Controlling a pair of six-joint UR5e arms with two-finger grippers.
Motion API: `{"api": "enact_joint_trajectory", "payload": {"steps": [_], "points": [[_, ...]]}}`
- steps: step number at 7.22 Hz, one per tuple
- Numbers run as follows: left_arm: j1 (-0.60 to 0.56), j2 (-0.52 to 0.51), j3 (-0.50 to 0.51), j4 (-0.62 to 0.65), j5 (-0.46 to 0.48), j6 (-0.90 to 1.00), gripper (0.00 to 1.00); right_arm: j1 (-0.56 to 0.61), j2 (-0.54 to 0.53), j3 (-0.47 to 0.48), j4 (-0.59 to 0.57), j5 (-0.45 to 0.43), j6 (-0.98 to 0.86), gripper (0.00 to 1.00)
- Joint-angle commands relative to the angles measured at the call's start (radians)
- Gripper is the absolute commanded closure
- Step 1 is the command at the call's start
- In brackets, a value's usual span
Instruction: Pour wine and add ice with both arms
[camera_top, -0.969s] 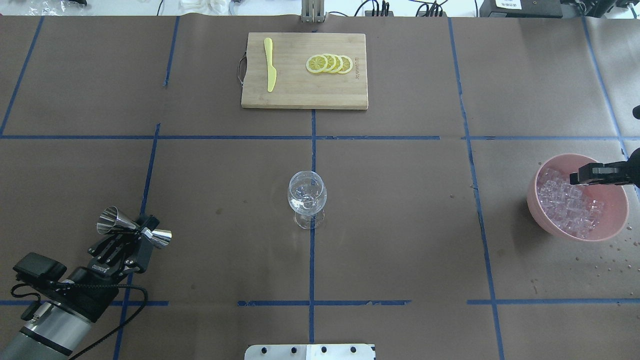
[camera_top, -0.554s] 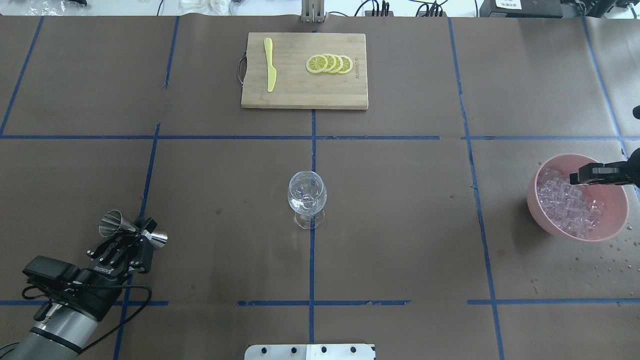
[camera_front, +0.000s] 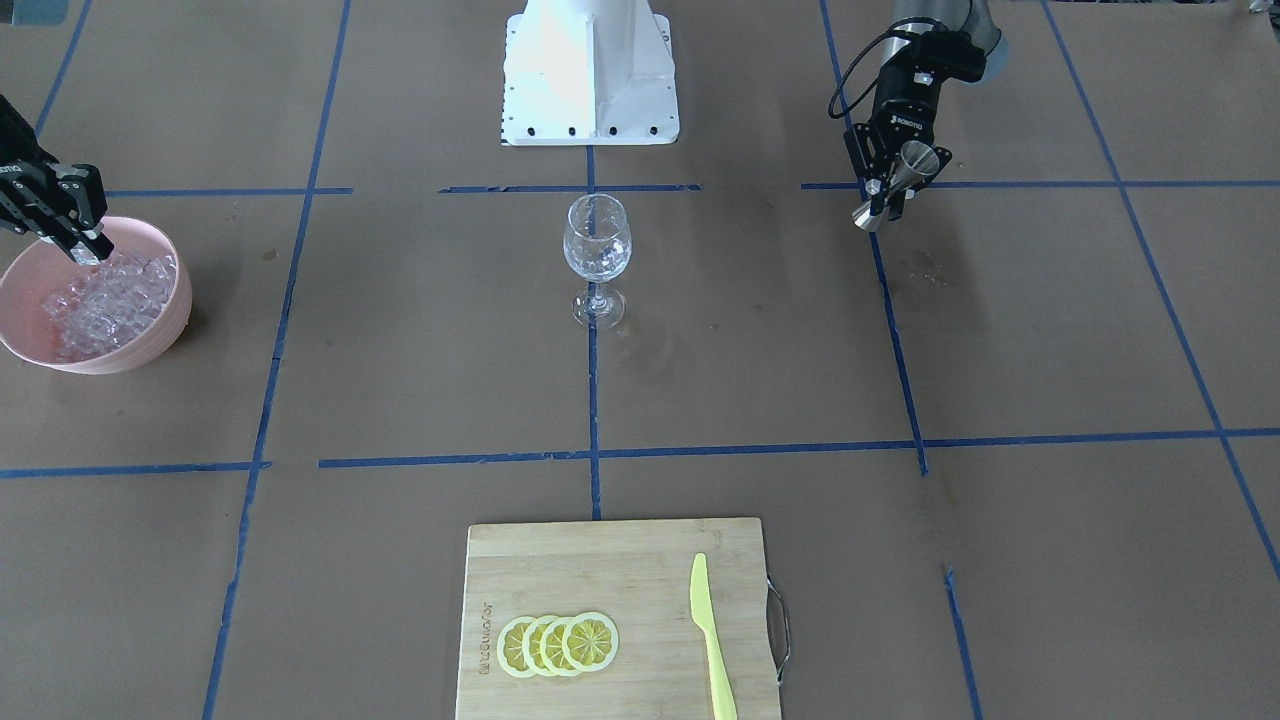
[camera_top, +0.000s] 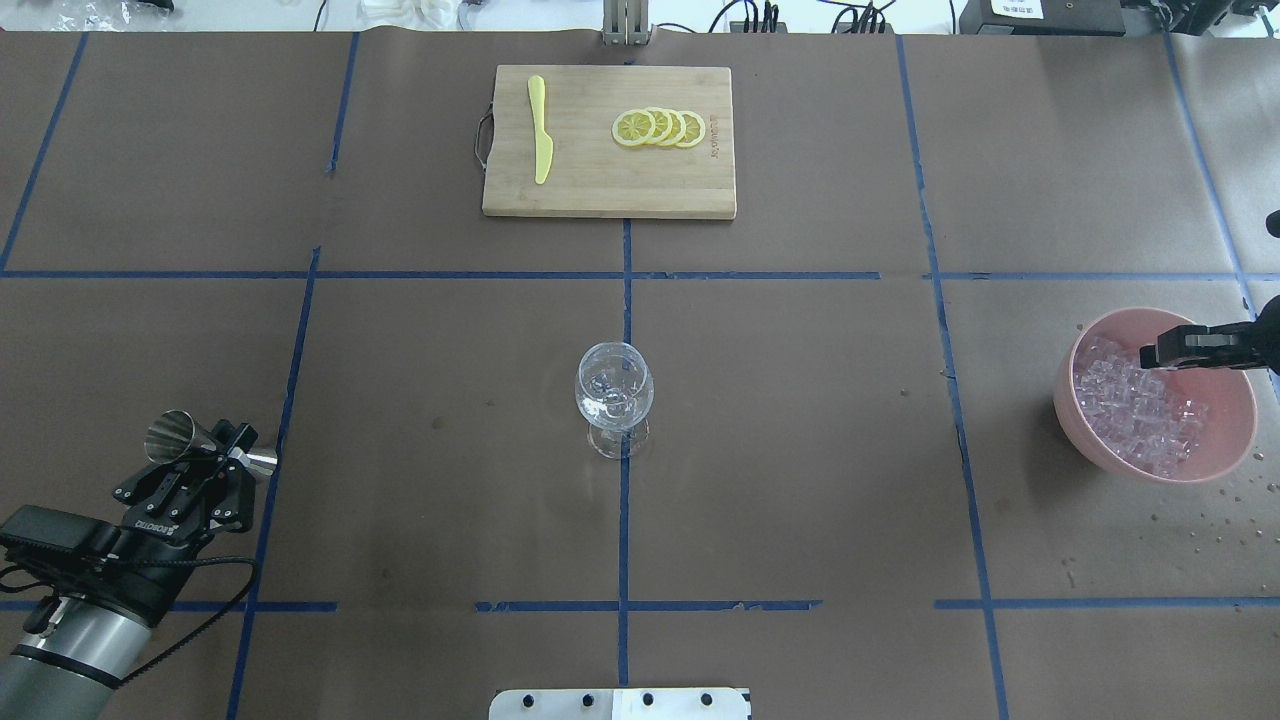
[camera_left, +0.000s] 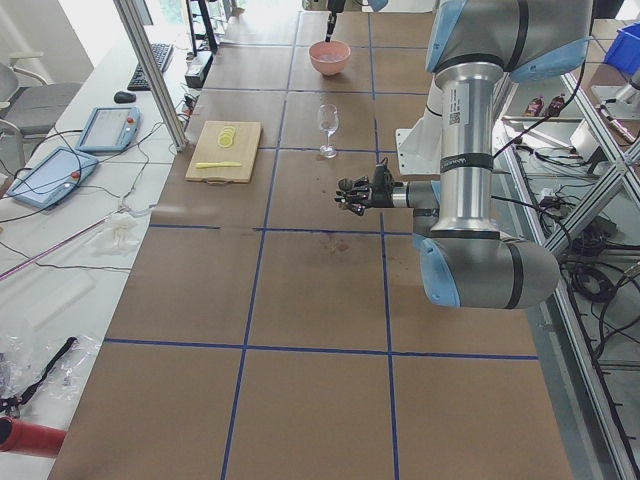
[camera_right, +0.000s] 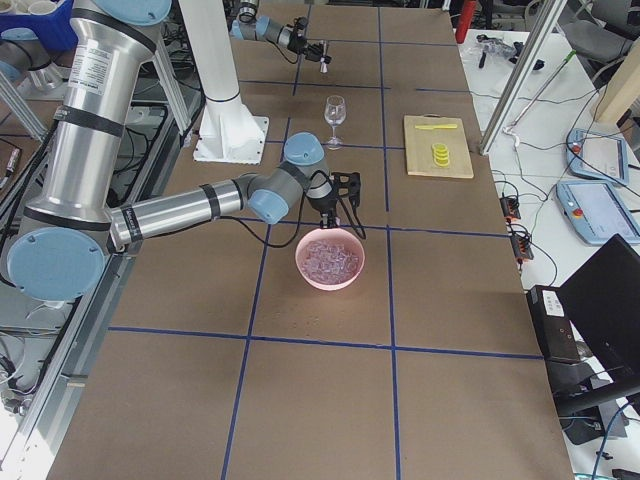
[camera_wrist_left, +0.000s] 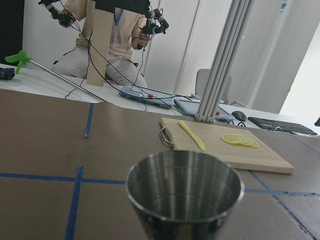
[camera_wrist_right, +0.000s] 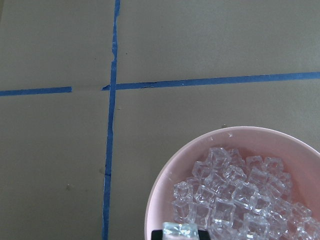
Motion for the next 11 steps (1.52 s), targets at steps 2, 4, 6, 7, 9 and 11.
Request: {"api": "enact_joint_trajectory", "payload": {"steps": [2,4,6,7,9,11], "points": [[-0.01,0.018,0.0,0.07,0.003,-0.003,1.0,0.027,-0.001,0.05,0.001,0.054,0.0,1.0],[-0.013,0.018,0.0,0.134,-0.004,-0.059,1.0,0.059,0.006,0.056,0.003,0.094,0.0,1.0],[-0.027,0.018,0.006,0.226,-0.064,-0.141,1.0,0.062,0.007,0.058,0.007,0.094,0.0,1.0],[-0.032,0.015,0.047,0.285,-0.105,-0.229,1.0,0.062,0.007,0.059,0.009,0.096,0.0,1.0],[-0.048,0.014,0.061,0.285,-0.13,-0.239,1.0,0.067,0.007,0.06,0.009,0.094,0.0,1.0],[-0.048,0.011,0.063,0.285,-0.13,-0.241,1.0,0.068,0.007,0.06,0.009,0.096,0.0,1.0]]}}
